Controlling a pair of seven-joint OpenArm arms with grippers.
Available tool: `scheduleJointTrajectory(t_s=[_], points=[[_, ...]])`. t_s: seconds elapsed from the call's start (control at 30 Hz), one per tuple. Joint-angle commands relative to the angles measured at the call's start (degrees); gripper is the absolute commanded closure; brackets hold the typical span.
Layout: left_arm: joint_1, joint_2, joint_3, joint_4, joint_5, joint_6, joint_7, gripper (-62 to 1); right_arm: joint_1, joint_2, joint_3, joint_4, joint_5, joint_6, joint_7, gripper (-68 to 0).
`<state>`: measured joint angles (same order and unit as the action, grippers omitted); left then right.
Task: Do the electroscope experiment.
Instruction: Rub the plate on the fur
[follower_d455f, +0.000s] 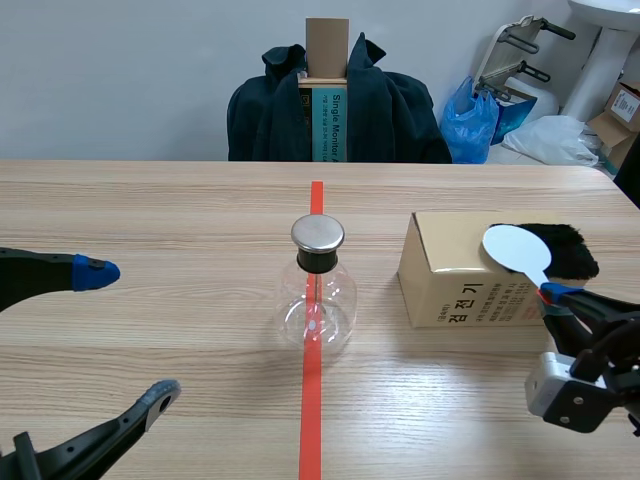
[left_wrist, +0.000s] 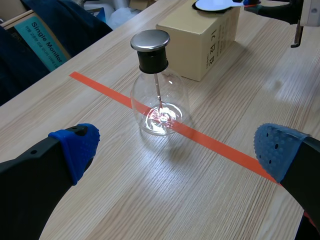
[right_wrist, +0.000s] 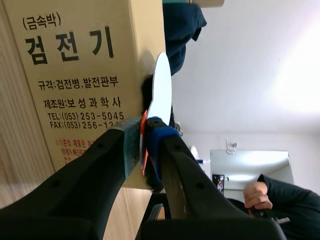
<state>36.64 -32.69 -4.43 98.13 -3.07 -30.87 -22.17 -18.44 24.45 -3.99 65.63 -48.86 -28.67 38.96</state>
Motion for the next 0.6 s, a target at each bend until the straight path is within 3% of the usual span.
scheduleJointTrajectory(t_s=[0.0,0.2,0.37,0.57], points=[[0.00,0.31,-0.20,0.98,-0.76,0.11,-0.76,-62.3,0.83,0.76,0.13,0.79,0.46,-0.17,-0.17,-0.8],[0.00,0.31,-0.20,0.94,-0.76,0.11,-0.74,-62.3,0.83,0.79,0.15,0.79,0.39,-0.46,-0.61,-0.8],[0.00,0.31,-0.20,0.94,-0.76,0.11,-0.74,-62.3,0.85,0.96,0.22,0.79,0.39,-3.19,-3.17,-0.8],[0.00,0.31,-0.20,0.94,-0.76,0.11,-0.74,-62.3,0.81,1.64,0.33,0.79,0.39,-3.21,-6.34,-0.8]])
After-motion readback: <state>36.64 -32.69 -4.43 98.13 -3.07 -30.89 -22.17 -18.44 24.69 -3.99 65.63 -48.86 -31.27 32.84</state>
